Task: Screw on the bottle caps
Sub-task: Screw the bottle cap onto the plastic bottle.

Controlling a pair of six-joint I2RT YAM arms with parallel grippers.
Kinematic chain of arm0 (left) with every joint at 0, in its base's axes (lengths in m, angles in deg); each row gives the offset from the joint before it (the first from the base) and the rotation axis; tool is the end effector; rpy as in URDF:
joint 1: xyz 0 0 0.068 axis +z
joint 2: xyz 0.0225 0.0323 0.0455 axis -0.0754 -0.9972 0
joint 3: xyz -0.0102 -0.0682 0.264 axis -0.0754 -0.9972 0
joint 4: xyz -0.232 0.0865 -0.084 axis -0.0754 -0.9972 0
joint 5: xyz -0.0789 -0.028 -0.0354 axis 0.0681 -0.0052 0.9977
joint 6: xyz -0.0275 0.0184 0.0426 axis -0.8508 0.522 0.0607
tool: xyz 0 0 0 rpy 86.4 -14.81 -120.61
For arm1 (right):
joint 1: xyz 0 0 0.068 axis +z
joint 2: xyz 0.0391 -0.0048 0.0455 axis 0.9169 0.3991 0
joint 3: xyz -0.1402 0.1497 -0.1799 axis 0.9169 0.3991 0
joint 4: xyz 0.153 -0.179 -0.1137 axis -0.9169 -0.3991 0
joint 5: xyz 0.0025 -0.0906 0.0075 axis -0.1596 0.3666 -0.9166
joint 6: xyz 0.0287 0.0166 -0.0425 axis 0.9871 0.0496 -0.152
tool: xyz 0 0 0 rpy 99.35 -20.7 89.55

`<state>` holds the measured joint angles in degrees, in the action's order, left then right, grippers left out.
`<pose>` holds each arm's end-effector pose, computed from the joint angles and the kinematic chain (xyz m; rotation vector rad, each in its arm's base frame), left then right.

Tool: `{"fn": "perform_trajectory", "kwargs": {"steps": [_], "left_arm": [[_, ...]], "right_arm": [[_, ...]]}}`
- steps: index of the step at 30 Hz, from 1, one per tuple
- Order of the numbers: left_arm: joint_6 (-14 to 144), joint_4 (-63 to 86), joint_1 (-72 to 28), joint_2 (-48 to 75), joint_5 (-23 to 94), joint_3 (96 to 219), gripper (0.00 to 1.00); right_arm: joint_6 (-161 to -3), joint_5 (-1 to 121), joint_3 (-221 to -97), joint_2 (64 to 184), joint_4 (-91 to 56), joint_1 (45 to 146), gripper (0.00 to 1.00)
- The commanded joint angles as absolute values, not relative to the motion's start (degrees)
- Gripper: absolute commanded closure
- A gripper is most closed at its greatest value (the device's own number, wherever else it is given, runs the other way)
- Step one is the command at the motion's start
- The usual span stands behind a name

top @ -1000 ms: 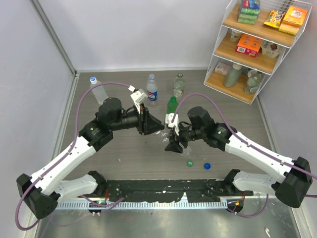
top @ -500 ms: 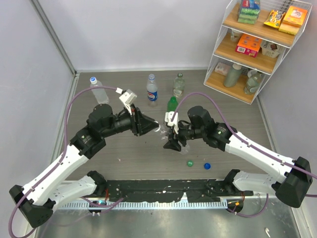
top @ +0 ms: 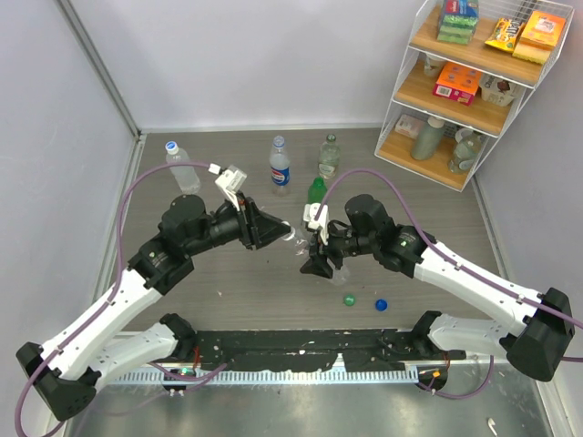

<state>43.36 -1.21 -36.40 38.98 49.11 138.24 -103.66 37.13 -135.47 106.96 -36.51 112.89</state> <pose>0.1411 -0.1390 0.3732 0.4269 1.8266 -1.2589 0.1562 0.1905 0.3036 -1.3688 1.6770 0.8888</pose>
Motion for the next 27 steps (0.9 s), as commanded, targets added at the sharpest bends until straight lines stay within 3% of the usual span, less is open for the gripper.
{"fn": "perform_trajectory", "kwargs": {"steps": [1,11,19,27], "left_arm": [[41.2,-4.5,-36.9,42.1,47.2,136.1,0.89],[39.6,-2.0,-36.9,44.3,42.4,133.3,0.93],[38.2,-3.3,-36.9,45.5,35.9,135.2,0.95],[38.5,-5.6,-37.0,43.1,35.4,139.6,0.96]], "right_arm": [[-98.5,40.6,-139.2,106.3,-30.7,112.0,0.99],[-98.6,31.7,-140.8,109.1,-29.9,112.0,0.99],[-98.0,40.5,-137.3,106.1,-33.0,112.0,0.99],[-99.8,38.8,-138.0,108.0,-35.7,112.0,0.99]]}}
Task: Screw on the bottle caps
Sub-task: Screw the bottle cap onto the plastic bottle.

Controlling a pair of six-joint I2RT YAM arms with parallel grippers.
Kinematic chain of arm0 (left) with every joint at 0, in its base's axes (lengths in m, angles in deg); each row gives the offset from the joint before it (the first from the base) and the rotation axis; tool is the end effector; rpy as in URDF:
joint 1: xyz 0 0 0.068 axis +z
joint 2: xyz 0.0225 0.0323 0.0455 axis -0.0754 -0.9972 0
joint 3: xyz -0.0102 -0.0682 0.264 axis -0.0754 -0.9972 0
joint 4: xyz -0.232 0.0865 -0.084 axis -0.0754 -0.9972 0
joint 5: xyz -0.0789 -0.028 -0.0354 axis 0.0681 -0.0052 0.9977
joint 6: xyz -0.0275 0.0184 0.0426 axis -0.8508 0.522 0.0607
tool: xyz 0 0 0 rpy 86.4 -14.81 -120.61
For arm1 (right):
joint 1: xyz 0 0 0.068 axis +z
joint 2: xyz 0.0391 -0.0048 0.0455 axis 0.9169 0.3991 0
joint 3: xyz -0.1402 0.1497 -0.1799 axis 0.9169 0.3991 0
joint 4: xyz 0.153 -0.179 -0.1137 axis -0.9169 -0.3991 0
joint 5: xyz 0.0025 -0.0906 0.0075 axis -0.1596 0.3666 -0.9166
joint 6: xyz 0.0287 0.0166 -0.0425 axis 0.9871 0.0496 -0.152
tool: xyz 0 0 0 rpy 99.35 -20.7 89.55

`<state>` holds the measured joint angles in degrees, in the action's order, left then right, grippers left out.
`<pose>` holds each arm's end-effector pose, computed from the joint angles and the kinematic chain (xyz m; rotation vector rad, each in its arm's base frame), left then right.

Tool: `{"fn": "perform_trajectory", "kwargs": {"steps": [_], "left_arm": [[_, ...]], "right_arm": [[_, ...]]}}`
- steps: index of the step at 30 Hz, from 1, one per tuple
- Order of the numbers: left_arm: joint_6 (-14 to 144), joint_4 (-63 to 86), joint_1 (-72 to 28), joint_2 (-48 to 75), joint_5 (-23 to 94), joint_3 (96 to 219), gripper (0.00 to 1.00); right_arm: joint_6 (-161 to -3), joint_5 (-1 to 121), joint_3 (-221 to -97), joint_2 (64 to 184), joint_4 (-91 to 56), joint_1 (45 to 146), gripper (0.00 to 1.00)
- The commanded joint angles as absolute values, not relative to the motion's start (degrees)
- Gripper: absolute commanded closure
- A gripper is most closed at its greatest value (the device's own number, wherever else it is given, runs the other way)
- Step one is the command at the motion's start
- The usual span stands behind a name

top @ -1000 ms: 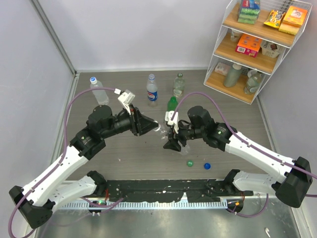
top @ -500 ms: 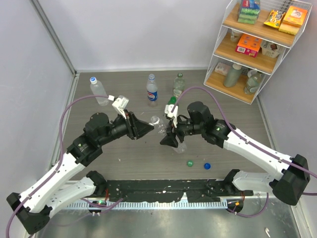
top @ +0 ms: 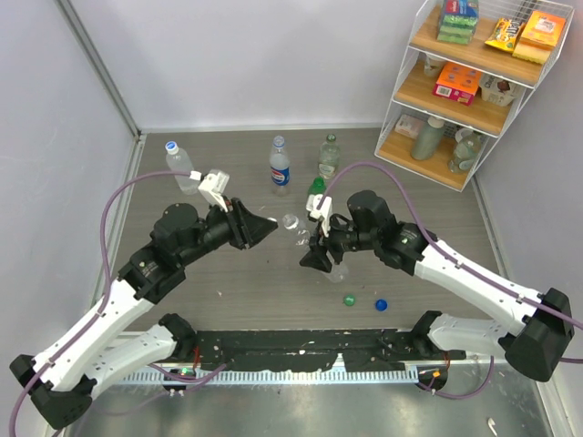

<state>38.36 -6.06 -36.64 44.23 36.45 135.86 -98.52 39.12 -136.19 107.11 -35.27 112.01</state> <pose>0.1303 -0.1206 0.3648 0.1677 1.8803 -1.1310 0.1618 0.1893 0.3089 -1.2598 1.7385 0.8943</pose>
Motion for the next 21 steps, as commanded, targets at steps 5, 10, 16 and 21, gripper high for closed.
{"fn": "perform_trajectory", "kwargs": {"steps": [5,10,16,21], "left_arm": [[38.7,-4.4,-36.9,41.5,36.6,140.3,0.95],[39.1,-5.1,-36.9,39.9,39.5,141.3,0.95],[39.0,-4.2,-36.9,39.5,41.9,140.3,0.93],[38.6,-3.0,-36.9,39.3,46.0,139.4,0.92]], "right_arm": [[-102.1,34.4,-138.6,109.0,-36.0,112.0,0.99],[-103.2,33.6,-139.3,110.5,-36.7,112.0,0.99],[-104.1,31.5,-141.2,112.1,-36.4,112.1,0.99],[-103.8,31.9,-142.3,113.0,-36.2,112.0,0.99]]}}
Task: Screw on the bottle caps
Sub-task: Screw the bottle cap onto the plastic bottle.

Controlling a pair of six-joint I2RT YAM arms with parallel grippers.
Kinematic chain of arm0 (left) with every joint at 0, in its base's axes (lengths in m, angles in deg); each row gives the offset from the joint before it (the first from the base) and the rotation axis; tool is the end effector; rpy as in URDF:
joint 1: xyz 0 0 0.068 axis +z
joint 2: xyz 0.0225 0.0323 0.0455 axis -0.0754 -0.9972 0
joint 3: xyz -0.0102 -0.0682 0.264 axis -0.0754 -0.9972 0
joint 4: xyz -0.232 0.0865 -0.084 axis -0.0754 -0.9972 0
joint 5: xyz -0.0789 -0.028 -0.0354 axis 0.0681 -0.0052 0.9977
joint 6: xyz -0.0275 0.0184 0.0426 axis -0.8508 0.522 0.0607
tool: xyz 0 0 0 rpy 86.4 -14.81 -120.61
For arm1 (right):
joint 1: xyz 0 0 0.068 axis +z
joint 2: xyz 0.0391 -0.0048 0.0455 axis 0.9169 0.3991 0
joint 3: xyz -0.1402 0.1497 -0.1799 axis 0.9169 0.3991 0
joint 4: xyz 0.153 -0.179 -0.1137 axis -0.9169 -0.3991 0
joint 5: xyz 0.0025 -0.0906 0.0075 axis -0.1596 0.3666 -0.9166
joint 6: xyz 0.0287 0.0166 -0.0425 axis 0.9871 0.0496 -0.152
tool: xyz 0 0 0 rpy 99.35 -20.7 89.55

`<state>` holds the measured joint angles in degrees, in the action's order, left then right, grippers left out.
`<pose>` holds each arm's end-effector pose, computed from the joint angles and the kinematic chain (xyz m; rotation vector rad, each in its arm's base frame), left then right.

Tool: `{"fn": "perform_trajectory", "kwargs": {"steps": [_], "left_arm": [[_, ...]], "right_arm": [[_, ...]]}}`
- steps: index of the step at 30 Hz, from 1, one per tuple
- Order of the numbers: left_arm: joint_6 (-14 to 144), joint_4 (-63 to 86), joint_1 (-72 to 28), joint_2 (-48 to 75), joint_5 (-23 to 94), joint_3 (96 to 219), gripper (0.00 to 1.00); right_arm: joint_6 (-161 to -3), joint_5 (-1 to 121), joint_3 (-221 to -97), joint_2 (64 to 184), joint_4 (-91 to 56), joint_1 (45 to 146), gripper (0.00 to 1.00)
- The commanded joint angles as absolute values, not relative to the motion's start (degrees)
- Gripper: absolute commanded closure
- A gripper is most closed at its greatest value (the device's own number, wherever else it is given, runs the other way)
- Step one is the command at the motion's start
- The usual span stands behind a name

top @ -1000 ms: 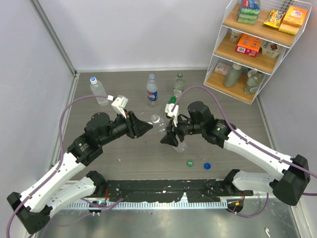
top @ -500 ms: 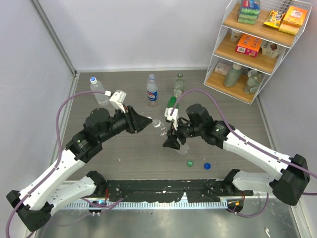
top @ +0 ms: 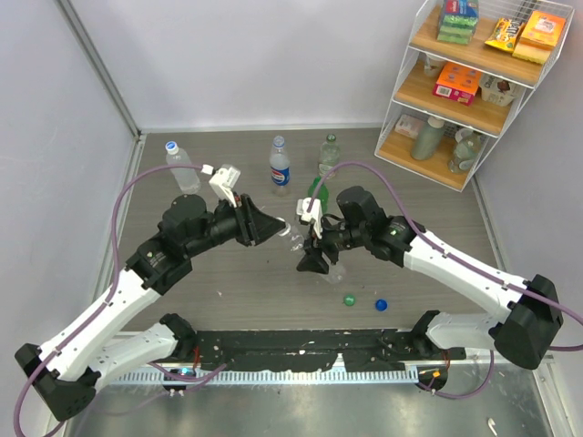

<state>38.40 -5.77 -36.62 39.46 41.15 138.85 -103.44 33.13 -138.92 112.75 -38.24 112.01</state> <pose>0.1417 -0.1342 0.3697 0.2333 1.9175 -1.1878 0.1712 0.2034 0.2983 -1.4045 1.7306 0.9616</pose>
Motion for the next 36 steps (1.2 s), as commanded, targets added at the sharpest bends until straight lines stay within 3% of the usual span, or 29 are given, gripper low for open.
{"fn": "perform_trajectory", "kwargs": {"steps": [1,22,36], "left_arm": [[39.0,-3.9,-36.9,39.3,45.7,139.6,0.92],[40.6,-3.8,-36.9,38.0,55.0,138.8,0.88],[41.2,-1.5,-37.0,37.1,63.8,137.7,0.73]], "right_arm": [[-103.9,31.7,-142.4,113.0,-36.3,112.0,0.99],[-102.4,27.0,-141.2,109.9,-29.5,112.0,0.99],[-103.8,26.3,-140.5,107.2,-27.3,112.0,0.99]]}}
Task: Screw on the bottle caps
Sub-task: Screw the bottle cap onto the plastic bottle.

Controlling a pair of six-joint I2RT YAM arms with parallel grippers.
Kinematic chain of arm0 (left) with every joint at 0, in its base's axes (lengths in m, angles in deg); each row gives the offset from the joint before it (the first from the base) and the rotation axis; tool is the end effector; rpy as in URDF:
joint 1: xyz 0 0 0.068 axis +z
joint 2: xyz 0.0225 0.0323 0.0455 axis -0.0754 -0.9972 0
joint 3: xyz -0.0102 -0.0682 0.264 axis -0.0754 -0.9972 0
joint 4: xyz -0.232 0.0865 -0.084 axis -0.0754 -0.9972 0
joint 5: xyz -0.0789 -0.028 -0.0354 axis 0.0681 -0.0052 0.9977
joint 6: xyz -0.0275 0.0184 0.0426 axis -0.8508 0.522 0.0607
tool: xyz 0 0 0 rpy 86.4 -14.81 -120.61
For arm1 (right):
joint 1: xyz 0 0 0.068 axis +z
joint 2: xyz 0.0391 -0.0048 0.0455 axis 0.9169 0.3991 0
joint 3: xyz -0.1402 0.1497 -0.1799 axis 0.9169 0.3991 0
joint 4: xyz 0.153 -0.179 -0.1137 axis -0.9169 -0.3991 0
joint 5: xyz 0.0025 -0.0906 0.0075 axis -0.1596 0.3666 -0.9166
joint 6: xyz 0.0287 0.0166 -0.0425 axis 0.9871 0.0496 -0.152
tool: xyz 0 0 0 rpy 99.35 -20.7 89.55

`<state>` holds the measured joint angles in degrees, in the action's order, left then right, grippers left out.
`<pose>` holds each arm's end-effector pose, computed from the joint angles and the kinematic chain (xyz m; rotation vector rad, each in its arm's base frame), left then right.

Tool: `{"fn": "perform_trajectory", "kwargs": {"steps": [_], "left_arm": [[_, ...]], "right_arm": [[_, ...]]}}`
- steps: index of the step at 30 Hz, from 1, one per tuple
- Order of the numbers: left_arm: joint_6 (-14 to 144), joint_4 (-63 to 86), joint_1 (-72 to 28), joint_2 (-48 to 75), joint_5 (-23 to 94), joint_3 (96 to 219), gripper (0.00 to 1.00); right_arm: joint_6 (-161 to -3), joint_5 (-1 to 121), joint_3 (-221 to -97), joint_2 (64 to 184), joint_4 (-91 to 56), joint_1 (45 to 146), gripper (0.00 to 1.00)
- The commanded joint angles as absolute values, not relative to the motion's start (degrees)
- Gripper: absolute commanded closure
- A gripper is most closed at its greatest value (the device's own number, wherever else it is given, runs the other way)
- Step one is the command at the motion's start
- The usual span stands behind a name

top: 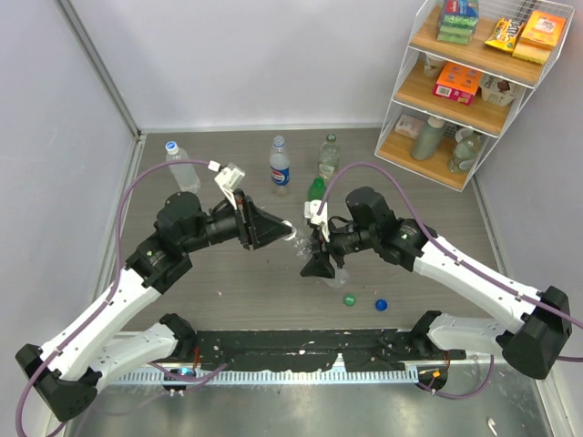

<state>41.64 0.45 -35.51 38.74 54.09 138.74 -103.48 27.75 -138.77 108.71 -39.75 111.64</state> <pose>0.1412 -0.1387 0.3787 0.4639 1.8024 -1.3446 0.1588 0.1922 0.3130 -1.4291 1.6485 1.0552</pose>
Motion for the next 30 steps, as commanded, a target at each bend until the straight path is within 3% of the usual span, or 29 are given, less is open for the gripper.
{"fn": "perform_trajectory", "kwargs": {"steps": [1,7,15,20,23,30], "left_arm": [[41.1,-1.6,-36.9,36.8,64.0,137.8,0.72],[40.9,-2.5,-36.9,35.7,64.6,140.2,0.55],[44.2,-5.2,-36.9,35.5,63.2,140.8,0.52],[44.5,-4.6,-36.9,36.1,64.8,141.1,0.27],[44.0,-3.9,-36.9,37.0,65.1,141.1,0.01],[43.5,-5.0,-36.9,39.8,60.9,141.4,0.00]], "right_arm": [[-103.9,26.2,-140.6,107.3,-27.5,111.9,0.99],[-104.2,27.7,-141.7,108.8,-29.2,112.0,0.99],[-102.7,28.2,-142.2,109.0,-28.7,112.0,0.99],[-101.8,30.8,-142.1,109.6,-28.7,112.0,0.99],[-101.1,32.4,-142.0,109.8,-28.3,111.9,0.99],[-98.7,39.2,-139.7,107.8,-23.9,112.0,0.99]]}}
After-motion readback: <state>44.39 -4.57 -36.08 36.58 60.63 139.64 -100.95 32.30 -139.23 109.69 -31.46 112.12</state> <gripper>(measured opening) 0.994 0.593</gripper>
